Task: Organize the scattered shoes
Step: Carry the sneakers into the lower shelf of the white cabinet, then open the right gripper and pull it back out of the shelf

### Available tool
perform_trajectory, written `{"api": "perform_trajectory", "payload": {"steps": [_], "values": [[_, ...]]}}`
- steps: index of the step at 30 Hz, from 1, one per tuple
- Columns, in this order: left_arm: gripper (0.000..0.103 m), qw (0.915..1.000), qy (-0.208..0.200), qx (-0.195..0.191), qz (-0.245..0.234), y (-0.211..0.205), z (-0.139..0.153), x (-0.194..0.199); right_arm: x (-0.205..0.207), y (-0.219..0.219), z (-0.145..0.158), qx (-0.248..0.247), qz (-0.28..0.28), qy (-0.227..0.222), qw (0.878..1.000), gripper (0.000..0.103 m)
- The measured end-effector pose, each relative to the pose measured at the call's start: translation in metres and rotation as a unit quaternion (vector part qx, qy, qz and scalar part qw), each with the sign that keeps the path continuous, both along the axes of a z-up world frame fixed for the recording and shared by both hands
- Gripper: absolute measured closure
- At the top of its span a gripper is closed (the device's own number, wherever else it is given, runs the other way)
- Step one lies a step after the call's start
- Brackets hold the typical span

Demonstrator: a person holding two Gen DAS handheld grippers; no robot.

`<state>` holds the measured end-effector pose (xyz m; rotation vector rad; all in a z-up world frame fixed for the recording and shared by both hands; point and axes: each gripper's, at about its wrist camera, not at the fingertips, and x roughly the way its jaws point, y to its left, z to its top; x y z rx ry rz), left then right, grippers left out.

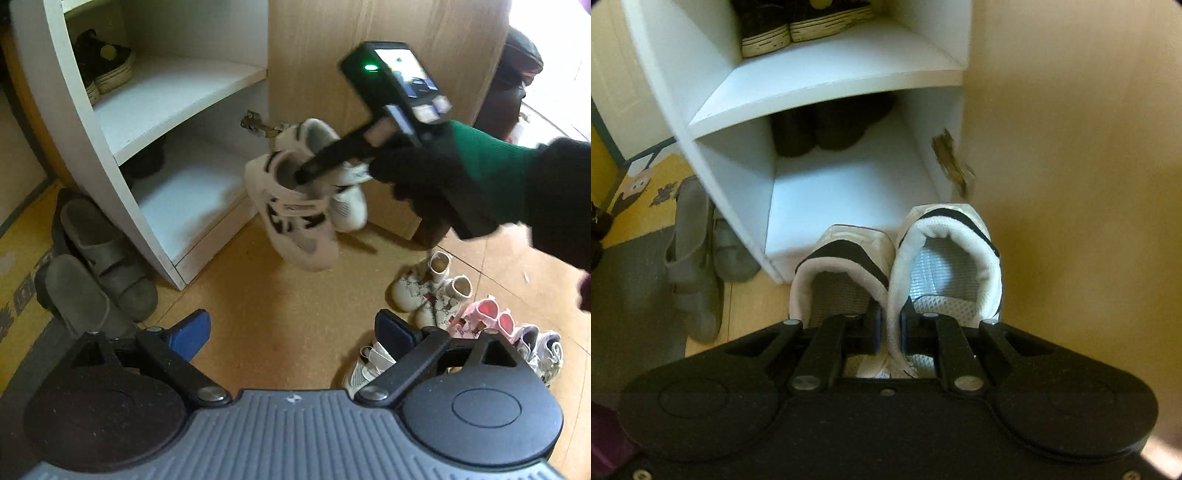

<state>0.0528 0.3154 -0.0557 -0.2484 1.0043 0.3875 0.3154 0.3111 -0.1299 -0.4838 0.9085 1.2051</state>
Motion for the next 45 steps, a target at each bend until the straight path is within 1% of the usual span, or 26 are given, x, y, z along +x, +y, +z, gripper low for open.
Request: {"api": "perform_trajectory", "payload": {"steps": [2,3,6,9,12,14,16,19,22,26,29,31,33,35,36,42,45], "values": [[0.007,0.9998,0.008,-0.010,0.017,0.013,-0.006,0.004,0.006,0.020,-0.007,0.002,0.013,0.004,1.000,0.093],[0.007,0.9996,0.010,-0.014,0.022,0.015,-0.007,0.006,0.010,0.038,-0.014,0.008,0.024,0.008,1.000,0.093],[0.007,0.9994,0.011,-0.023,0.022,0.016,-0.008,0.021,0.018,0.063,-0.019,0.020,0.022,0.018,0.999,0.093],[0.007,0.9997,0.009,-0.015,0.020,0.009,-0.003,0.032,0.023,0.094,-0.027,0.034,0.018,0.029,0.999,0.093],[0.007,0.9990,0.011,0.002,0.043,0.011,-0.001,0.031,0.022,0.115,-0.034,0.038,0.025,0.028,0.999,0.093],[0.007,0.9983,0.020,0.015,0.053,0.018,-0.003,0.031,0.022,0.134,-0.041,0.041,0.030,0.031,0.998,0.093],[0.007,0.9978,0.025,0.011,0.060,0.028,-0.008,0.031,0.019,0.148,-0.047,0.039,0.041,0.024,0.998,0.093],[0.007,0.9975,0.028,-0.001,0.064,0.038,-0.011,0.032,0.014,0.161,-0.056,0.043,0.048,0.015,0.998,0.093],[0.007,0.9975,0.027,-0.002,0.065,0.046,-0.012,0.034,0.013,0.168,-0.062,0.057,0.040,0.009,0.998,0.093],[0.007,0.9966,0.024,0.000,0.078,0.052,-0.010,0.032,0.007,0.180,-0.069,0.080,0.024,-0.013,0.996,0.092],[0.007,0.9966,0.026,0.001,0.079,0.053,-0.010,0.031,0.003,0.183,-0.072,0.118,0.006,-0.022,0.993,0.087],[0.007,0.9964,0.027,-0.003,0.080,0.055,-0.011,0.031,0.000,0.184,-0.072,0.126,-0.006,-0.027,0.992,0.062],[0.007,0.9961,0.026,-0.009,0.084,0.057,-0.011,0.030,-0.002,0.184,-0.072,0.134,-0.018,-0.031,0.990,0.061],[0.007,0.9963,0.022,-0.009,0.082,0.057,-0.010,0.031,-0.004,0.181,-0.068,0.133,-0.024,-0.028,0.990,0.053],[0.007,0.9964,0.020,-0.009,0.082,0.058,-0.010,0.031,-0.005,0.178,-0.066,0.134,-0.026,-0.026,0.990,0.046],[0.007,0.9962,0.015,-0.003,0.086,0.056,-0.008,0.031,-0.013,0.155,-0.051,0.127,-0.027,-0.016,0.991,0.039],[0.007,0.9956,0.016,0.003,0.093,0.056,-0.008,0.029,-0.018,0.138,-0.042,0.125,-0.038,-0.006,0.991,0.039]]}}
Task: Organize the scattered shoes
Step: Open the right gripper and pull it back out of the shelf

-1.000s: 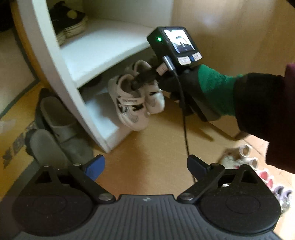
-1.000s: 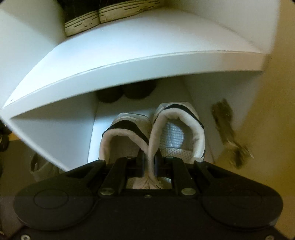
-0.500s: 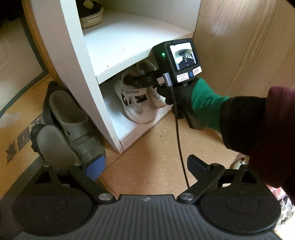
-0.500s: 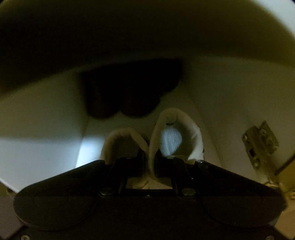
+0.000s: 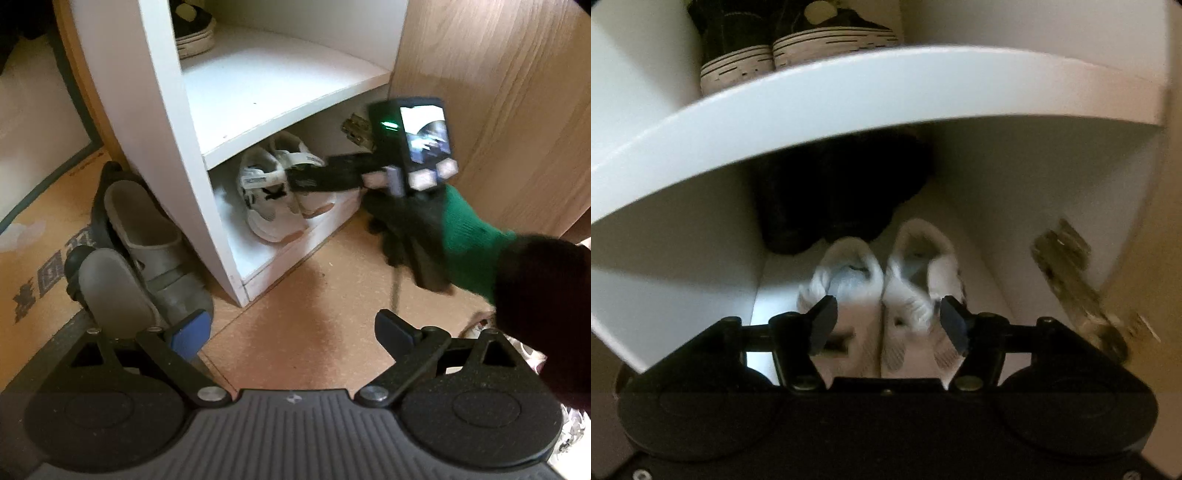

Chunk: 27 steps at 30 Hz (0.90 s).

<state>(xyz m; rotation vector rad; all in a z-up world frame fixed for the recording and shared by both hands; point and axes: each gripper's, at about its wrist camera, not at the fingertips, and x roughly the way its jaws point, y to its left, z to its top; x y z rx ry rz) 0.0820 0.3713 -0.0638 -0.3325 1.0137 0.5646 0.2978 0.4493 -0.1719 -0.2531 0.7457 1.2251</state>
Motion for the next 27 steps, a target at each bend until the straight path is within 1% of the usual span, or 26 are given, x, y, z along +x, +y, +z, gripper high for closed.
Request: {"api": "perform_trajectory", "payload": {"steps": [6,8,13,15,17,19,20,22,25,27], "values": [[0.007,0.9999,0.000,0.014,0.005,-0.004,0.004,-0.006,-0.005,-0.063,0.024,-0.012,-0.039,0.042,0.998,0.038],[0.007,0.9999,-0.005,0.012,0.007,-0.007,0.007,-0.009,-0.007,-0.087,0.021,-0.017,-0.058,0.053,0.997,0.038],[0.007,0.9995,-0.023,0.017,-0.013,-0.032,0.020,-0.014,-0.018,-0.188,0.012,-0.053,-0.108,0.072,0.990,0.036],[0.007,0.9992,-0.028,0.022,-0.019,-0.045,0.025,-0.017,-0.025,-0.218,0.011,-0.065,-0.121,0.077,0.987,0.036],[0.007,0.9988,-0.033,0.024,-0.025,-0.057,0.028,-0.020,-0.037,-0.259,0.011,-0.078,-0.148,0.081,0.983,0.036],[0.007,0.9984,-0.039,0.028,-0.031,-0.068,0.032,-0.022,-0.043,-0.301,0.009,-0.083,-0.180,0.100,0.975,0.035],[0.007,0.9976,-0.045,0.031,-0.043,-0.080,0.035,-0.023,-0.047,-0.323,0.008,-0.085,-0.197,0.108,0.971,0.035],[0.007,0.9965,-0.050,0.036,-0.057,-0.093,0.039,-0.024,-0.055,-0.372,0.007,-0.094,-0.231,0.115,0.962,0.035],[0.007,0.9956,-0.061,0.025,-0.067,-0.112,0.044,-0.023,-0.073,-0.444,0.010,-0.114,-0.288,0.133,0.941,0.035],[0.007,0.9948,-0.066,0.026,-0.073,-0.121,0.047,-0.021,-0.091,-0.488,0.010,-0.123,-0.322,0.145,0.927,0.036]]}}
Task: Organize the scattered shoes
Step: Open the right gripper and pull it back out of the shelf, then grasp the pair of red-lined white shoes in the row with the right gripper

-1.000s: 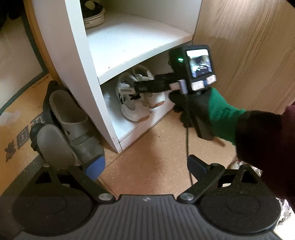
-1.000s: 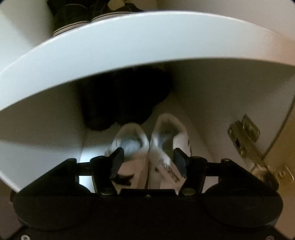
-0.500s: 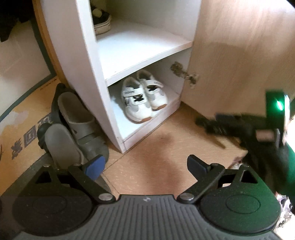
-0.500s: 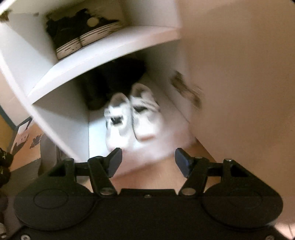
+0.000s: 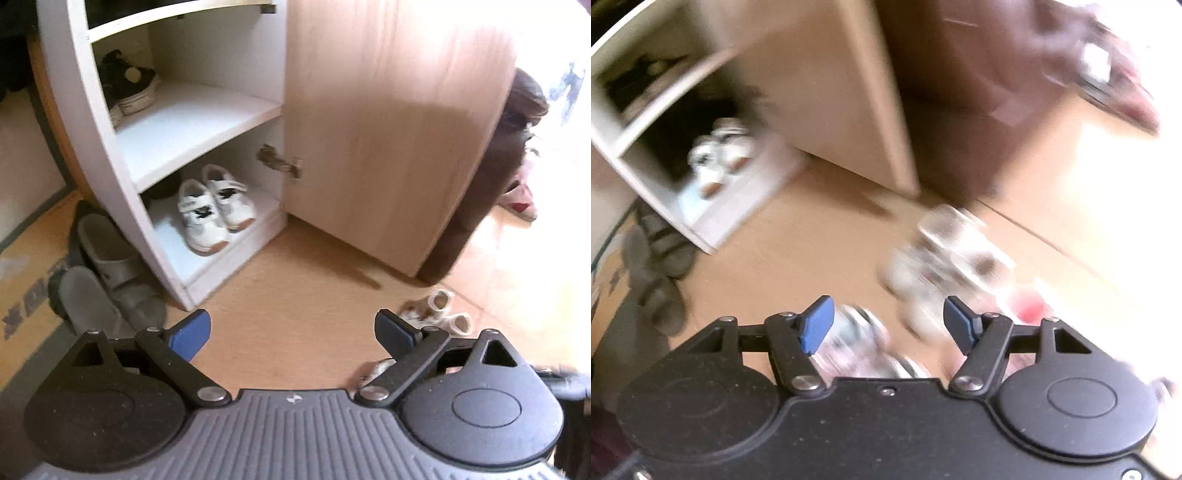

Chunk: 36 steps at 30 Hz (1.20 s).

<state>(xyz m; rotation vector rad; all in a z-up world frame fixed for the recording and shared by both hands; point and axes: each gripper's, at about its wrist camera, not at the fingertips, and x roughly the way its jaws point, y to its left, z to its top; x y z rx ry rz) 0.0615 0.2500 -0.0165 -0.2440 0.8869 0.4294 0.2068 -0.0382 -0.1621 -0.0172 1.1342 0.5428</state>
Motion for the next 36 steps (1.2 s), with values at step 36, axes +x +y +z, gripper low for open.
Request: {"api": "perform_trajectory", "payload": {"steps": [36], "values": [[0.007,0.9992,-0.008,-0.014,-0.036,-0.017,-0.003,0.011,-0.014,-0.016,-0.126,0.006,-0.296,0.171,0.940,0.053]]}}
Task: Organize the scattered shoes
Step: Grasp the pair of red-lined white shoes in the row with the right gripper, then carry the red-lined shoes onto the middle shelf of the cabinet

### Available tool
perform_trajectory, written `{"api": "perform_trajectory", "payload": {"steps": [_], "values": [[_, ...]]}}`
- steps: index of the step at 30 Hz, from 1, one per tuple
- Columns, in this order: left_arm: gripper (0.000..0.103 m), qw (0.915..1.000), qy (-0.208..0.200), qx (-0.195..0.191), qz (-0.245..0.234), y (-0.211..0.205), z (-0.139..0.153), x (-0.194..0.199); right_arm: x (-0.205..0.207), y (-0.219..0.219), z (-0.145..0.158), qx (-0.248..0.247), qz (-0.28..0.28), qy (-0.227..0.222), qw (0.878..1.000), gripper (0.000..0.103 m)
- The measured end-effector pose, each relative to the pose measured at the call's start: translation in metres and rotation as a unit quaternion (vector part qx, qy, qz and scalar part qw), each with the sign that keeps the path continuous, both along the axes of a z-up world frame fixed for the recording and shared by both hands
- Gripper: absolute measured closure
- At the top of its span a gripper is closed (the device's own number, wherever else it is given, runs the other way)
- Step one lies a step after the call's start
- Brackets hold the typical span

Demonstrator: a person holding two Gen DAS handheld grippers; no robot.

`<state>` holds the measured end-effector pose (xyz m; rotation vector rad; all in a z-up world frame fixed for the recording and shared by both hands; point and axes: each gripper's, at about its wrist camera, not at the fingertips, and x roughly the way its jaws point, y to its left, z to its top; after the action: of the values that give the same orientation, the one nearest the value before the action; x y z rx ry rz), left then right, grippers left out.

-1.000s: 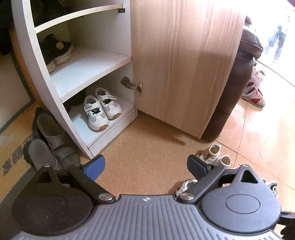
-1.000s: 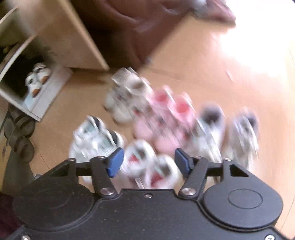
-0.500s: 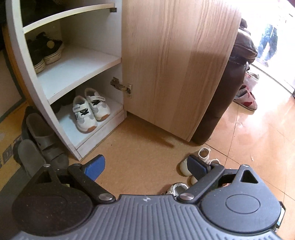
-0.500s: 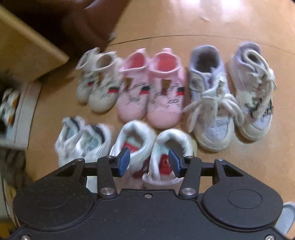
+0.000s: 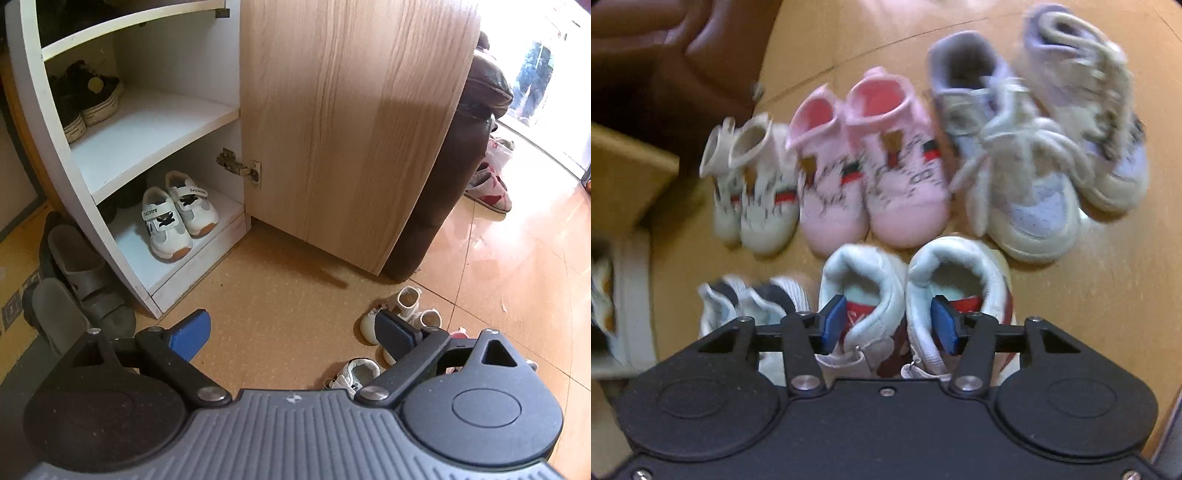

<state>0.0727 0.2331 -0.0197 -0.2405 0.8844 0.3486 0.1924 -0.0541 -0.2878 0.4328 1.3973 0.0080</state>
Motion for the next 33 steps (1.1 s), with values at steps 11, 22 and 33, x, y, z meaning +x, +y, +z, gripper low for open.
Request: {"api": "perform_trajectory", "payload": {"steps": [11,22,33], "values": [[0.007,1.0000,-0.006,-0.002,0.005,0.005,0.004,-0.005,-0.006,-0.012,-0.002,-0.001,-0.043,-0.007,0.999,0.082],[0.007,0.9998,-0.018,-0.007,0.012,0.015,0.010,-0.013,-0.012,-0.014,0.008,0.014,0.005,-0.032,0.999,0.085],[0.007,0.9993,-0.034,-0.009,0.015,0.020,0.019,-0.034,-0.015,0.008,0.141,0.019,0.137,-0.189,0.972,0.086]]}}
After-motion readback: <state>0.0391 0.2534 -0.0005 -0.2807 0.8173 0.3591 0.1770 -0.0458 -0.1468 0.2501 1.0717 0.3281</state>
